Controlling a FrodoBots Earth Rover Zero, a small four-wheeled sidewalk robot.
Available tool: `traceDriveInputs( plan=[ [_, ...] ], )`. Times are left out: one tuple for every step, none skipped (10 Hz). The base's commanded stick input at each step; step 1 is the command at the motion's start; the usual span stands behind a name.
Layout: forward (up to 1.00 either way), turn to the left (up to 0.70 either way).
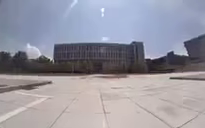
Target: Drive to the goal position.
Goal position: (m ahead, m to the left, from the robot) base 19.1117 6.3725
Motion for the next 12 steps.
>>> traceDriveInputs(
  plan=[
    [0.5,0.01],
    [0.5,0.01],
    [0.5,0.01],
    [0.5,0.01],
    [0.5,0.01],
    [0.5,0.01],
    [0.5,0.01],
    [0.5,0.01],
    [0.5,0.01],
    [0.5,0.01],
    [0.5,0.01],
    [0.5,0.01]
  ],
)
